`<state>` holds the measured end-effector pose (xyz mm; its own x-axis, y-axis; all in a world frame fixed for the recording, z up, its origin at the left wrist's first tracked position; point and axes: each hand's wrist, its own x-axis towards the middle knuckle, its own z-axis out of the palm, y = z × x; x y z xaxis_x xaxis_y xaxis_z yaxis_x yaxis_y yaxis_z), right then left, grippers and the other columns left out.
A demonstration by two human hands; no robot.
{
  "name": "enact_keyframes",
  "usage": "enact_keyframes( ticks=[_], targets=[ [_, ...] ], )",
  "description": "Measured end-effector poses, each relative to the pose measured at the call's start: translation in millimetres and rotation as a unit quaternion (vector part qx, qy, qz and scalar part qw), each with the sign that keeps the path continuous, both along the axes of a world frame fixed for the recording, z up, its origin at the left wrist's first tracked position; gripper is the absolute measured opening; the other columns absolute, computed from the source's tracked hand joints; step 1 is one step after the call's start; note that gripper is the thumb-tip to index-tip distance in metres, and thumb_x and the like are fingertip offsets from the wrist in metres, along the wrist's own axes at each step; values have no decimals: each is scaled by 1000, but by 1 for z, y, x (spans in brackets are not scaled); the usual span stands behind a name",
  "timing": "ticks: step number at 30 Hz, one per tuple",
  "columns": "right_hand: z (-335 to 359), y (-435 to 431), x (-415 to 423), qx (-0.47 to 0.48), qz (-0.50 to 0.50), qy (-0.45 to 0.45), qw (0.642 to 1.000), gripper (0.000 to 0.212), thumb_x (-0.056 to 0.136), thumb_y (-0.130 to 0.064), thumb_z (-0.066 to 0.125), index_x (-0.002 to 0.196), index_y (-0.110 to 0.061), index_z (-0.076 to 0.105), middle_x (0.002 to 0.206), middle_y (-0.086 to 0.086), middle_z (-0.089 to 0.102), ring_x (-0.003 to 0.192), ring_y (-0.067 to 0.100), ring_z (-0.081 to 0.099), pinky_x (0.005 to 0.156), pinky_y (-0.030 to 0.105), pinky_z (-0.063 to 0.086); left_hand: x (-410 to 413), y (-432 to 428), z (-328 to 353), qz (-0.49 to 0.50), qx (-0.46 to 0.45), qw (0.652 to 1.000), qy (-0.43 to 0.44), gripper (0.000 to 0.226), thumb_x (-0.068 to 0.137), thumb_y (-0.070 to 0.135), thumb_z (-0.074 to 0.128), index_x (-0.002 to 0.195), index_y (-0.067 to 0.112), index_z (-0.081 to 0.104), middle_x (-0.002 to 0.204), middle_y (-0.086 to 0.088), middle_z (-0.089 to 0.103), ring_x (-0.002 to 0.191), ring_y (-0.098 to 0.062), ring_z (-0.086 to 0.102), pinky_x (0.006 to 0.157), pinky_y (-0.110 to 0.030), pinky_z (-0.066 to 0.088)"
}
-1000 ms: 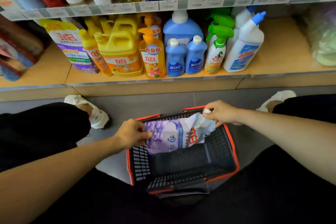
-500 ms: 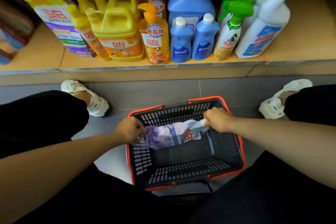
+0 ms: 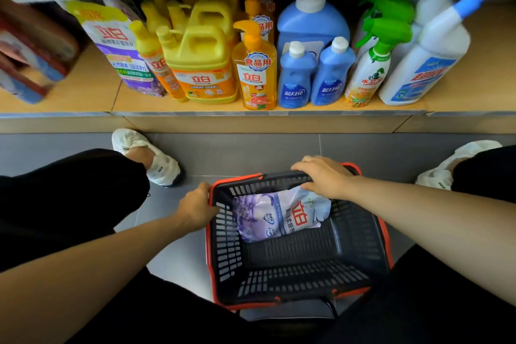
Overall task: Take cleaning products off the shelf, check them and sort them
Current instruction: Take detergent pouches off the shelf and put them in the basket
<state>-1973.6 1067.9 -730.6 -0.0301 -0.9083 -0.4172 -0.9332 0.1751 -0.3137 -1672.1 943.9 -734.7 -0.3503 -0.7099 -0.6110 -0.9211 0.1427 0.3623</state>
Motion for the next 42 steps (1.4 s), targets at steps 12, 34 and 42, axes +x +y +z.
enact_keyframes(
  ticks=[12, 34, 42],
  targets=[
    [-8, -29, -25, -59, -215, -16, 975, 16, 96, -17, 64, 111, -21, 69, 110, 4, 72, 102, 28, 65, 77, 34, 49, -24, -51, 1, 53, 32, 975, 216, 50, 91, 5, 70, 137, 19, 53, 112, -8, 70, 97, -24, 71, 85, -48, 62],
    [123, -272, 98, -388, -14, -63, 919, 52, 84, -31, 75, 133, -19, 60, 135, 1, 56, 126, 26, 45, 105, 42, 37, 22, -279, 58, 284, -242, 872, 317, 38, 96, 28, 68, 130, 12, 59, 107, -2, 66, 92, -19, 63, 74, -30, 47],
    [120, -347, 126, -339, 40, -29, 939, 74, 91, -42, 66, 154, -38, 30, 162, -12, 29, 135, 22, 38, 109, 40, 29, 21, -365, 77, 321, -145, 783, 513, 85, 98, 11, 66, 162, 15, 9, 153, -4, 46, 118, -12, 60, 68, -9, 53]
  ],
)
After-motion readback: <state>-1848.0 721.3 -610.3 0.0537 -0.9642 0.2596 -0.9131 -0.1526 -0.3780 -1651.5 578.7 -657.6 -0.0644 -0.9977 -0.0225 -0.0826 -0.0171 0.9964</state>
